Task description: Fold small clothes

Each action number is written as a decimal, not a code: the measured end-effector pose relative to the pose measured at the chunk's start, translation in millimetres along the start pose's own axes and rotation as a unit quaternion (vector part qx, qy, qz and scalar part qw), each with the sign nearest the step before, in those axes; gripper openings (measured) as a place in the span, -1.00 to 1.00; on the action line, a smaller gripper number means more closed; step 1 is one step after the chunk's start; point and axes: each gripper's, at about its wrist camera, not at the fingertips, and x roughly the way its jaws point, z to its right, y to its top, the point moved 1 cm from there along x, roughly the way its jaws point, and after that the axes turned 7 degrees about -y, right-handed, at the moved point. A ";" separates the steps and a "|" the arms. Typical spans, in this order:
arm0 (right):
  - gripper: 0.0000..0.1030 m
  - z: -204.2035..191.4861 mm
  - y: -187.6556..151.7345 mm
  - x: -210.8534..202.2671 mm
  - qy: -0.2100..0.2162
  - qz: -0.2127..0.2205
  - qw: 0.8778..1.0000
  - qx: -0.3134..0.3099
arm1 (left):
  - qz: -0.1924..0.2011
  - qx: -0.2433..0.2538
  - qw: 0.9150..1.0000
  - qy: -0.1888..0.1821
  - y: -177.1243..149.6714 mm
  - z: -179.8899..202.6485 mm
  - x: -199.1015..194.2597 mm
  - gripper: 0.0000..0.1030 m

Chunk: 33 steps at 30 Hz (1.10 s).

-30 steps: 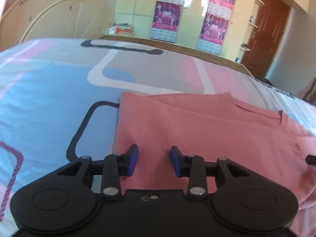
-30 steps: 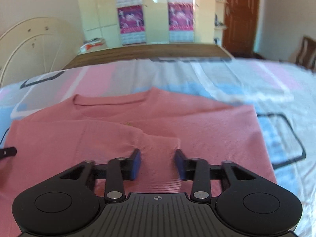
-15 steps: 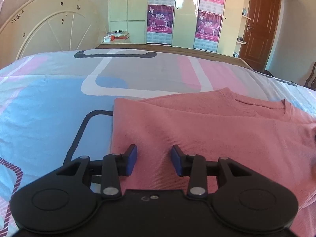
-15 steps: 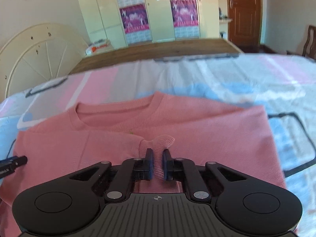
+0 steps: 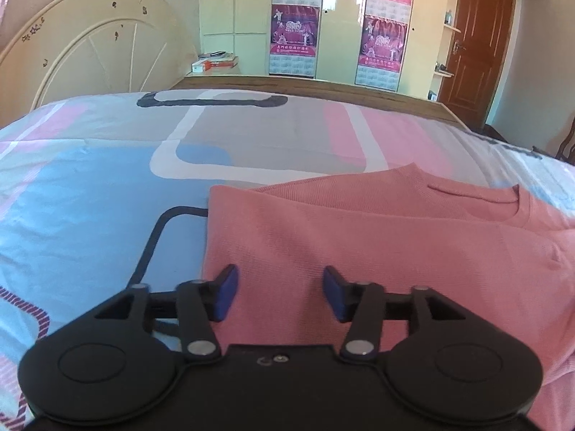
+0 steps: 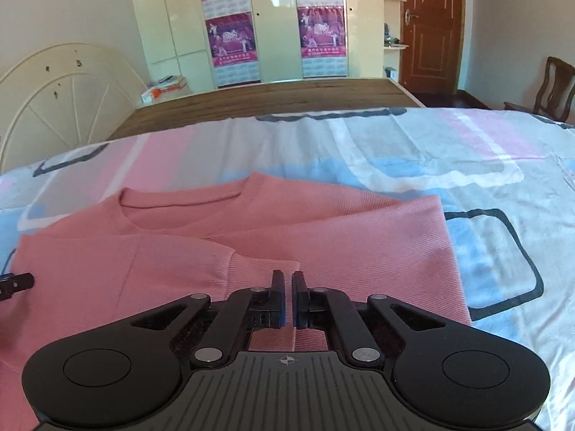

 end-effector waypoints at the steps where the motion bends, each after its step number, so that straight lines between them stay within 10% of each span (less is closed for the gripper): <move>1: -0.92 0.7 -1.0 -2.0 0.007 -0.005 1.000 0.005 | 0.003 -0.001 1.000 -0.001 -0.9 0.0 -4.7 0.12; 4: -0.78 -0.4 -5.3 -5.7 0.022 -0.017 0.999 0.021 | 0.003 -0.001 1.000 -0.007 -8.6 -0.7 -18.3 0.16; 8: 0.15 -7.7 -15.6 -10.3 0.023 -0.026 0.999 0.015 | -0.004 0.007 1.000 -0.009 -25.4 -1.7 -33.8 0.21; 12: 0.03 -20.0 -30.3 -10.7 0.023 -0.037 0.999 -0.002 | -0.019 0.015 1.000 -0.002 -42.8 -2.2 -36.0 0.23; 17: -0.68 -36.5 -38.6 -11.7 0.025 -0.042 0.998 -0.032 | -0.017 0.013 1.000 0.002 -48.3 -6.6 -34.0 0.27; 26: -0.70 -29.2 -48.9 -11.2 -0.019 -0.031 0.998 -0.044 | -0.014 0.021 1.000 -0.005 -49.9 -13.2 -31.7 0.32; 29: -0.33 -26.5 -45.4 -15.4 -0.026 -0.022 0.999 -0.028 | -0.017 0.029 0.999 -0.007 -48.9 -14.1 -31.6 0.33; 33: -0.32 -5.4 -43.2 -31.2 -0.086 -0.005 0.996 0.016 | -0.026 0.035 0.999 -0.012 -49.7 -16.1 -39.6 0.31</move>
